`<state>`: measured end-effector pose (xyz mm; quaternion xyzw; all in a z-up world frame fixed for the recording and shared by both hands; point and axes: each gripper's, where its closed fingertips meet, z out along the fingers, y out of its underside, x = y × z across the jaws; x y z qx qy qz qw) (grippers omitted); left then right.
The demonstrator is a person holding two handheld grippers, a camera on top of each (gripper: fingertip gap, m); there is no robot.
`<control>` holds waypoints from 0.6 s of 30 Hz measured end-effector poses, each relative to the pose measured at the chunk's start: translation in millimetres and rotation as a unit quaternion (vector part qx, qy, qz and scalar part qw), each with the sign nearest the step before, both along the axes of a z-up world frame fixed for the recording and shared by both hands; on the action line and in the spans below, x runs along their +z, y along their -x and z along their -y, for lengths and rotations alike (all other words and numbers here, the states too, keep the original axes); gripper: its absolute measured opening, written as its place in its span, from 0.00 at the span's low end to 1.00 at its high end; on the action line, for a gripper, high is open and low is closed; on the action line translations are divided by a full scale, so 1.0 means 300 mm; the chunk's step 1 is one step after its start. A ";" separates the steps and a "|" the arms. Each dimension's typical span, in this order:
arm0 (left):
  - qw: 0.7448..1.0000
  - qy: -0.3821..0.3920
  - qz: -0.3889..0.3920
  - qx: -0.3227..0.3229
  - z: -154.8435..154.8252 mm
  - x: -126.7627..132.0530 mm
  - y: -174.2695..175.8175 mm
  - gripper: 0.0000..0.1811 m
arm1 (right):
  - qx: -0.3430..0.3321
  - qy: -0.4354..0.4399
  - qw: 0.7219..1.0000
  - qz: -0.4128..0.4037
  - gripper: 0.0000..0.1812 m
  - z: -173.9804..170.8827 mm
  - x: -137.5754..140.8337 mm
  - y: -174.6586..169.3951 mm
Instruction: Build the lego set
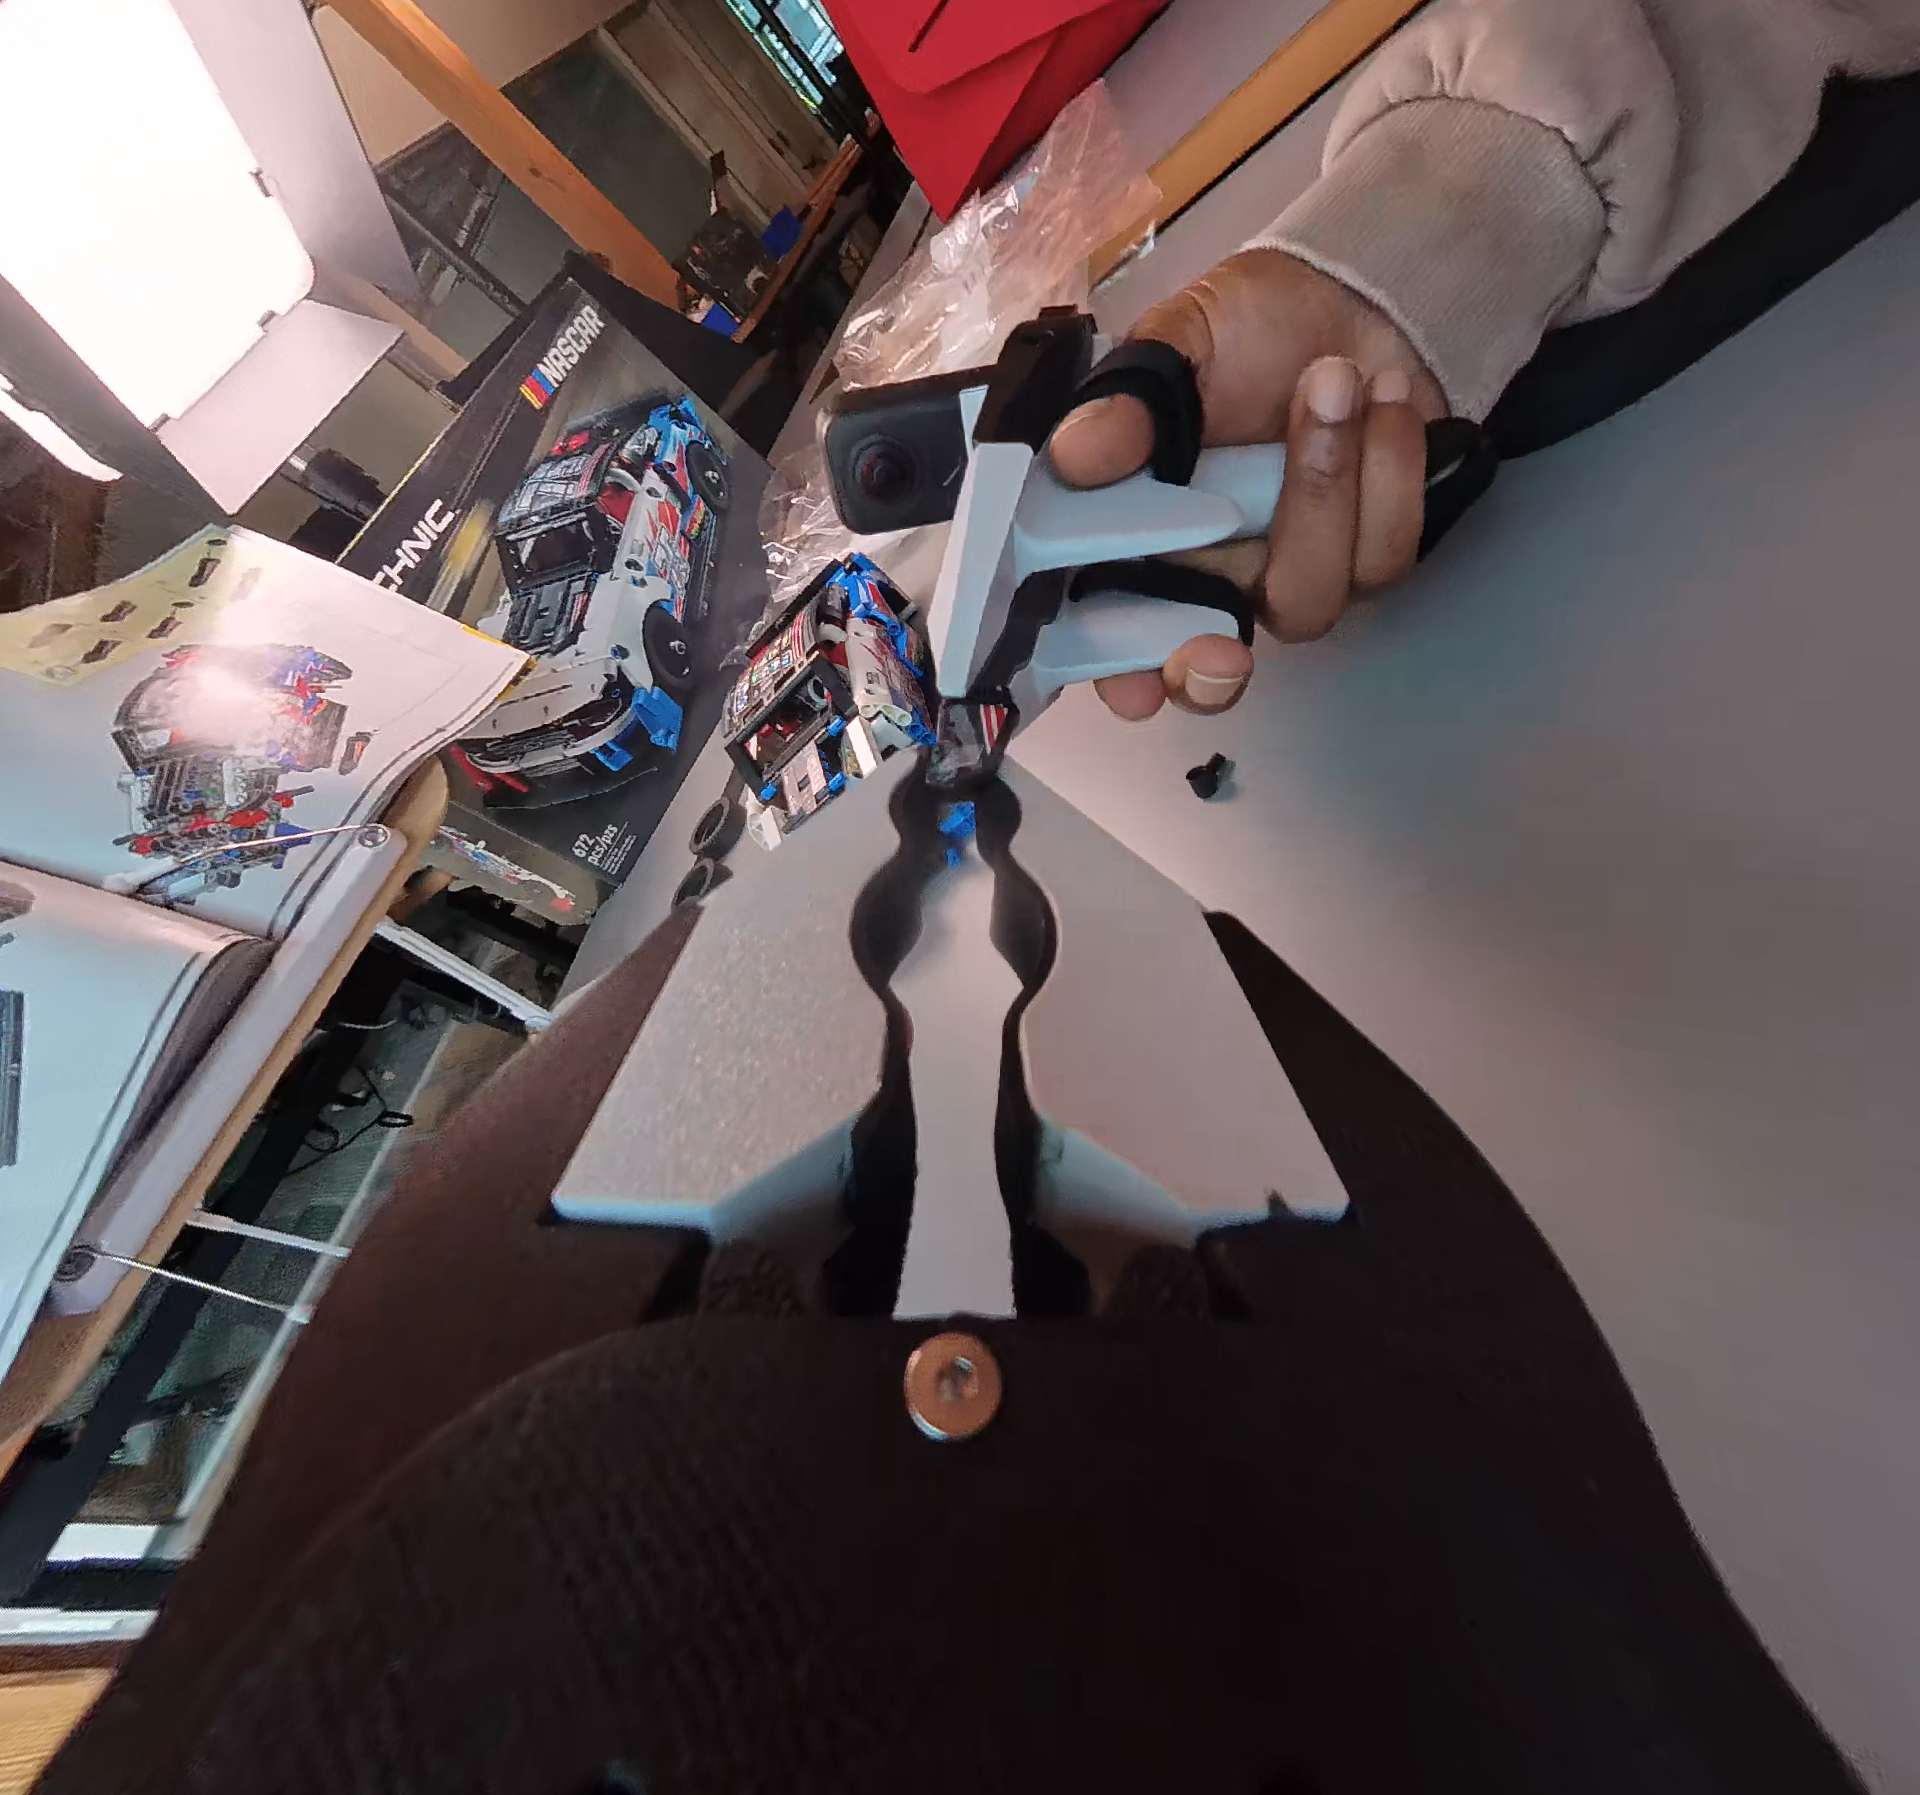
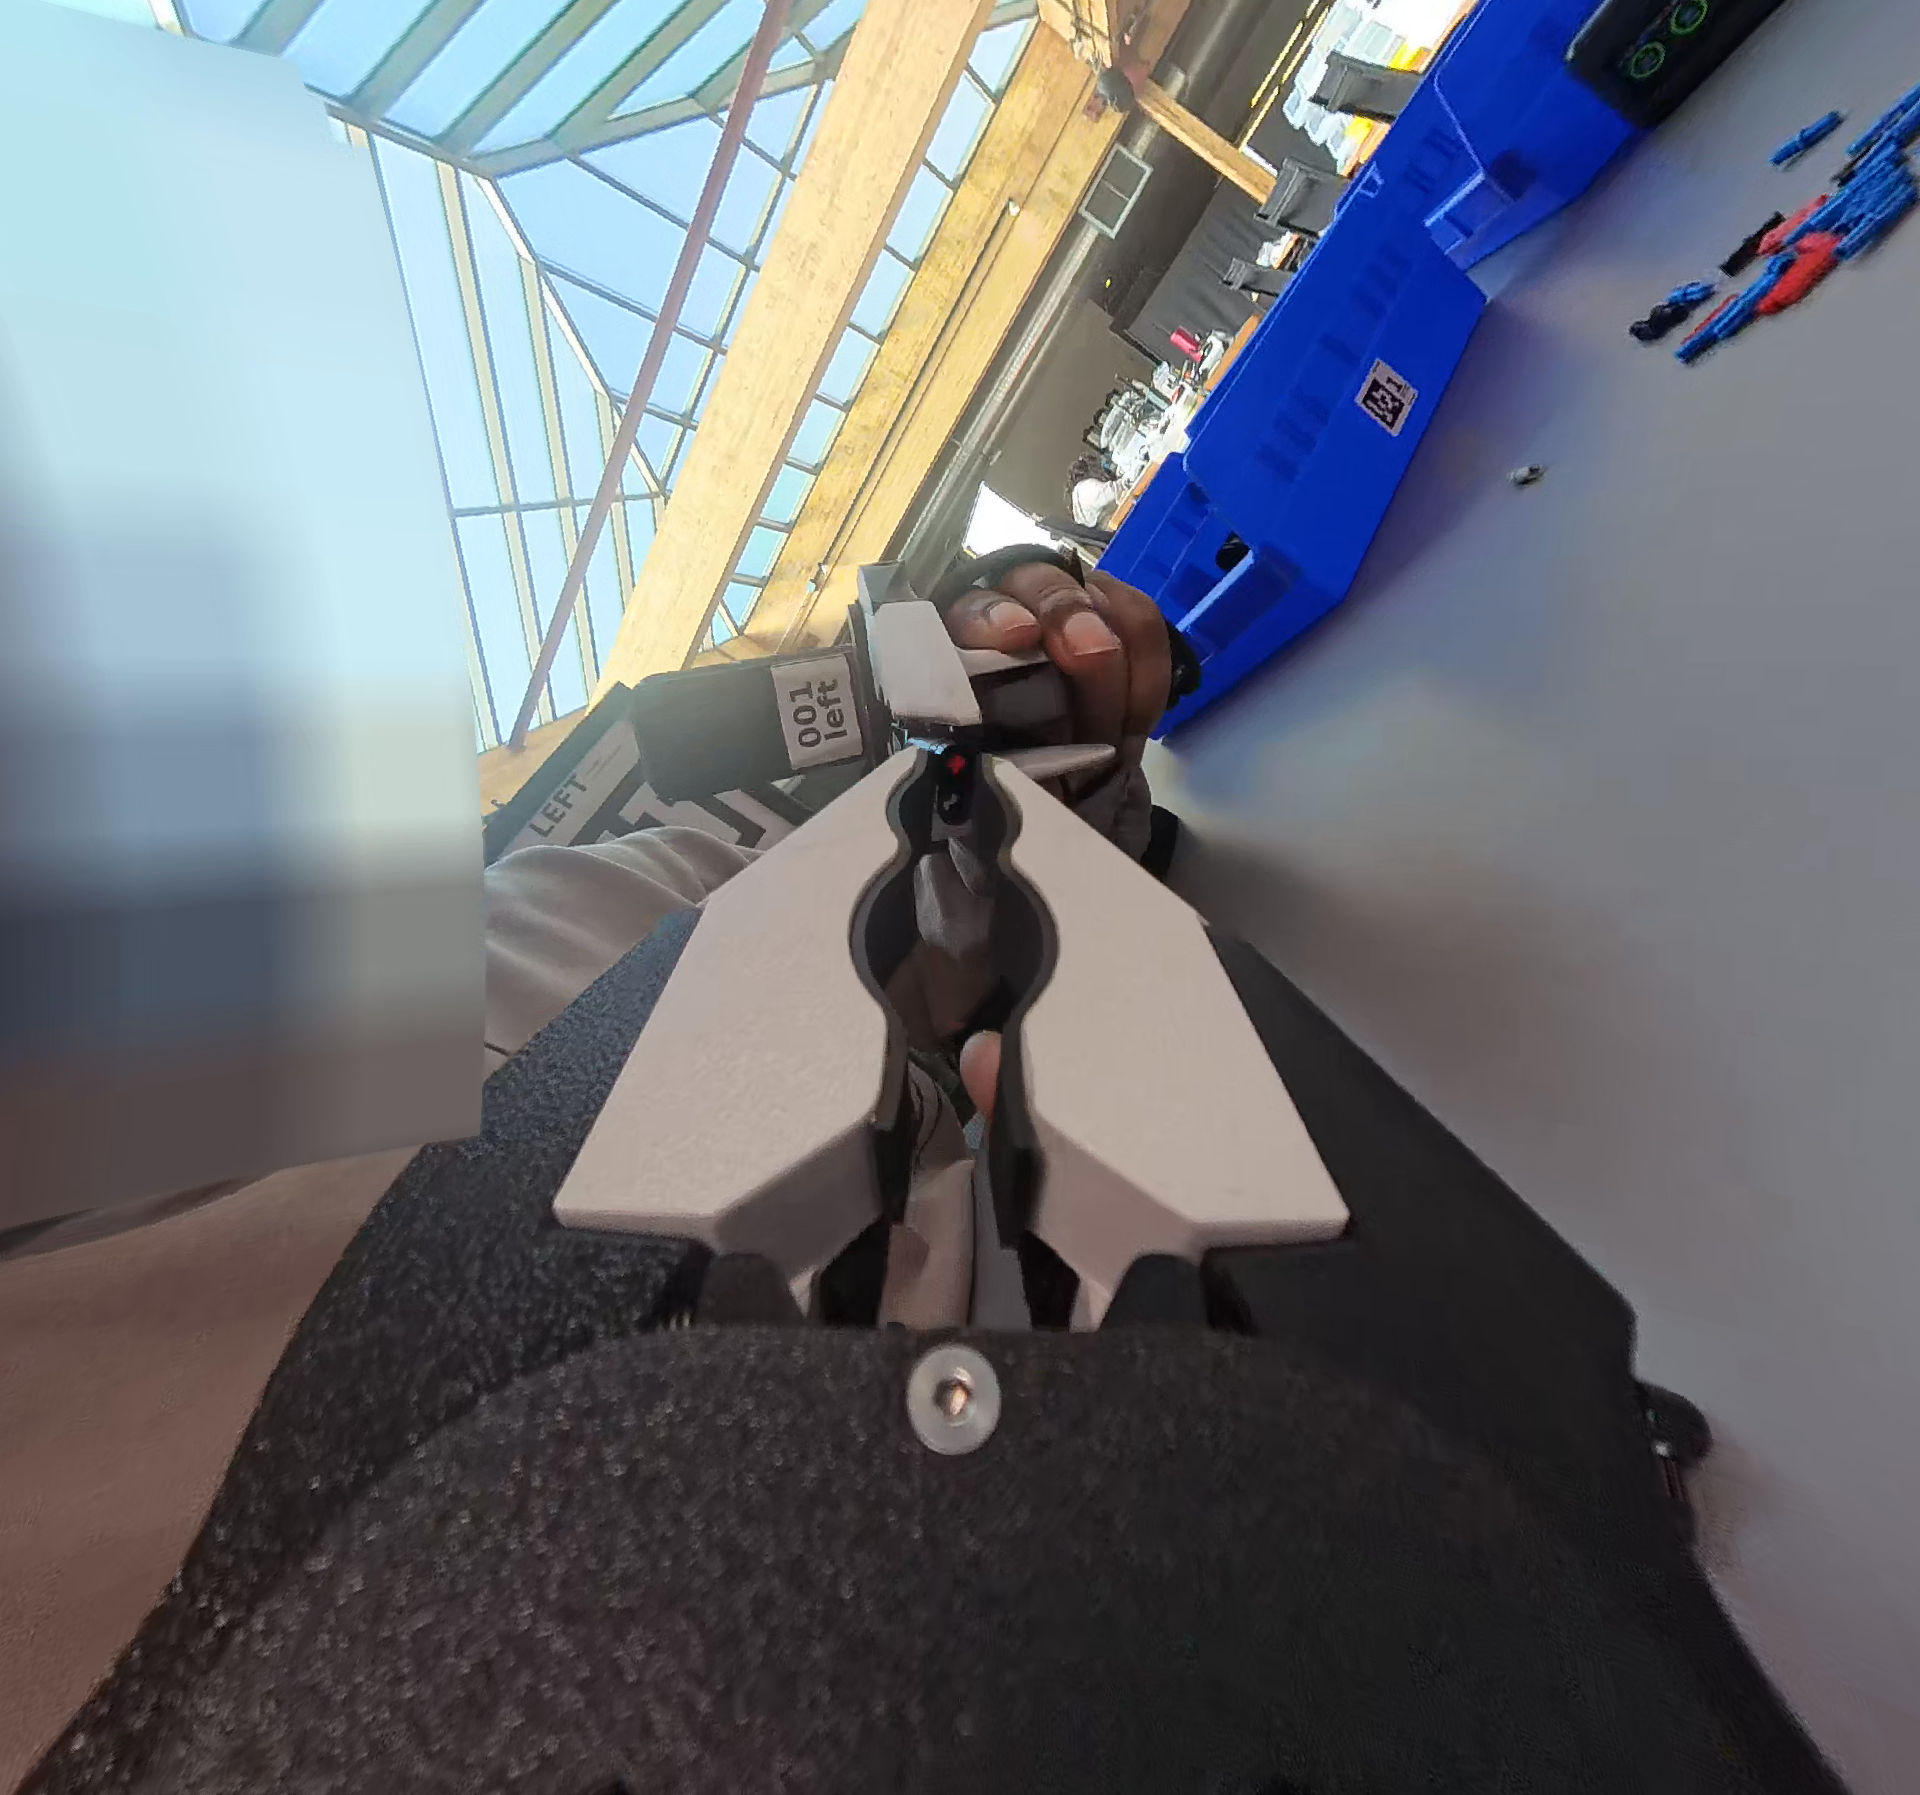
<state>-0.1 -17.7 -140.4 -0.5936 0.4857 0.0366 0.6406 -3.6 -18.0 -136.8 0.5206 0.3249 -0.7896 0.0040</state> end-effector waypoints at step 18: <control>0.889 0.284 0.349 -0.084 -0.010 0.021 -0.005 0.04 | -0.125 -0.279 0.950 -0.064 0.03 -0.036 0.043 0.001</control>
